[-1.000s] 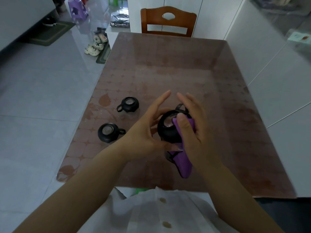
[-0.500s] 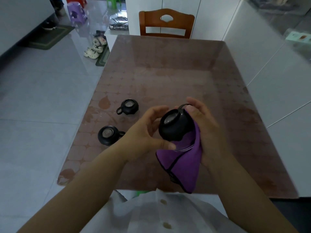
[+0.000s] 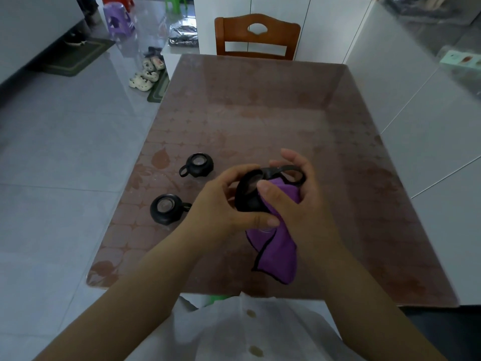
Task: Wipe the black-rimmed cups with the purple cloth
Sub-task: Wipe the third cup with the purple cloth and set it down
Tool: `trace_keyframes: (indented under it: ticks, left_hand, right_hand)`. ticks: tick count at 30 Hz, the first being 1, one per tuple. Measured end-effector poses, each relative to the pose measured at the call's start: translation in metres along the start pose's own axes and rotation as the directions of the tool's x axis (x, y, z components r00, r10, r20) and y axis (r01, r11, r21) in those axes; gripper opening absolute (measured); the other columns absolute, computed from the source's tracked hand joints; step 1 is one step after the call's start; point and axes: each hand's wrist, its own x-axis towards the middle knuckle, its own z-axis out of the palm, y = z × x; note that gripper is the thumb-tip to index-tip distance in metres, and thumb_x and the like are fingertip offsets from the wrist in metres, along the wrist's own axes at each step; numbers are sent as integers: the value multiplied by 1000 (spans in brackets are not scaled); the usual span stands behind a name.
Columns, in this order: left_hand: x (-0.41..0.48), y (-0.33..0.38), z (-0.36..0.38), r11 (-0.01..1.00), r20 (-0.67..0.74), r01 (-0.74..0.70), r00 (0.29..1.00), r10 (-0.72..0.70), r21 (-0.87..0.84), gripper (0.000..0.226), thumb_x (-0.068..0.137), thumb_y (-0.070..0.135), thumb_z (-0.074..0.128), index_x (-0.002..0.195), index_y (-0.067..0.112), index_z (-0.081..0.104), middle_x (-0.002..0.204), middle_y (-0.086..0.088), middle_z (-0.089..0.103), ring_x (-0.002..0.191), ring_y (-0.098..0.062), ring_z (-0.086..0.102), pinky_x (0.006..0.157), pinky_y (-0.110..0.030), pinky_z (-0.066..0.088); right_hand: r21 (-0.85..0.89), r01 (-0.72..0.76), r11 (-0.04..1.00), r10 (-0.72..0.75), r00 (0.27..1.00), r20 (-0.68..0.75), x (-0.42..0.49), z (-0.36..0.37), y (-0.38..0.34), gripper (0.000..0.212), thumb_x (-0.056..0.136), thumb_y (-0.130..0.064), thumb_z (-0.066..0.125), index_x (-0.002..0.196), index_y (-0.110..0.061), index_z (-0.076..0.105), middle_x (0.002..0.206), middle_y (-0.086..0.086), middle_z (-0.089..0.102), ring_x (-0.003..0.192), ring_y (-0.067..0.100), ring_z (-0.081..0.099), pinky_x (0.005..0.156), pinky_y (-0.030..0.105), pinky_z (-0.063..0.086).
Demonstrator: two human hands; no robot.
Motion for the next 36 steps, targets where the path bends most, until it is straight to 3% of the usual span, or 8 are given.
trace_keyframes:
  ticks: [11,17,21,24,26,29,32,36]
  left_hand:
    - [2,-7,-2,990,16,10,1000,-8,-143,70,49,22,84,113,34,58,114,17,63,104,-3,64,81,-23,55]
    - [1,-15,-2,984,50,42,998,-34,-175,66,57,18,83,116,31,57,112,21,64,102,-10,67,83,-31,57]
    - [0,-14,3,975,79,39,997,-22,-220,69,55,27,82,118,30,57,116,13,65,104,-13,66,85,-32,57]
    - [1,-13,0,968,107,39,994,-13,-248,76,54,29,81,125,19,54,121,3,64,107,-16,65,88,-32,56]
    - [2,-15,-2,966,116,46,993,-16,-255,84,49,39,88,124,20,56,119,4,66,107,-15,65,87,-28,55]
    - [0,-20,-5,956,140,91,989,-53,-279,81,47,49,87,120,25,58,112,10,69,106,-15,65,86,-28,54]
    - [0,-23,-12,961,224,114,973,-58,-250,77,56,34,86,125,25,55,123,3,63,115,-34,57,96,-48,50]
    - [1,-17,-15,944,312,114,950,-13,-310,84,56,9,84,129,30,48,123,6,65,114,-24,62,89,-30,52]
  right_hand:
    - [212,-18,977,-22,983,184,4,-22,2,52,86,-12,51,127,-45,47,137,-5,51,123,21,53,102,48,43]
    - [93,34,995,-54,974,218,-3,-31,-4,56,87,-13,50,133,-42,39,139,-15,48,129,7,45,107,35,40]
    - [-114,165,980,-140,970,199,-1,-17,-10,53,87,-26,49,136,-36,31,144,-11,39,127,-8,38,99,11,38]
    - [18,133,991,-134,971,199,-1,-21,-6,55,86,-23,52,136,-37,34,140,-6,44,124,5,48,96,21,45]
    - [48,133,990,-141,955,261,-3,-28,0,54,89,-16,49,136,-37,35,140,-6,46,127,13,47,105,35,41]
    - [42,76,996,-86,936,342,-7,-42,8,55,89,-10,48,136,-38,38,140,-8,49,131,14,44,110,37,35]
    - [277,-55,959,-23,962,271,-3,-52,5,54,80,-22,68,128,-35,50,132,-5,58,127,14,50,107,37,36]
    - [405,-74,912,-29,969,244,10,-44,-11,50,75,-42,66,123,-33,55,130,-5,60,127,21,49,98,28,47]
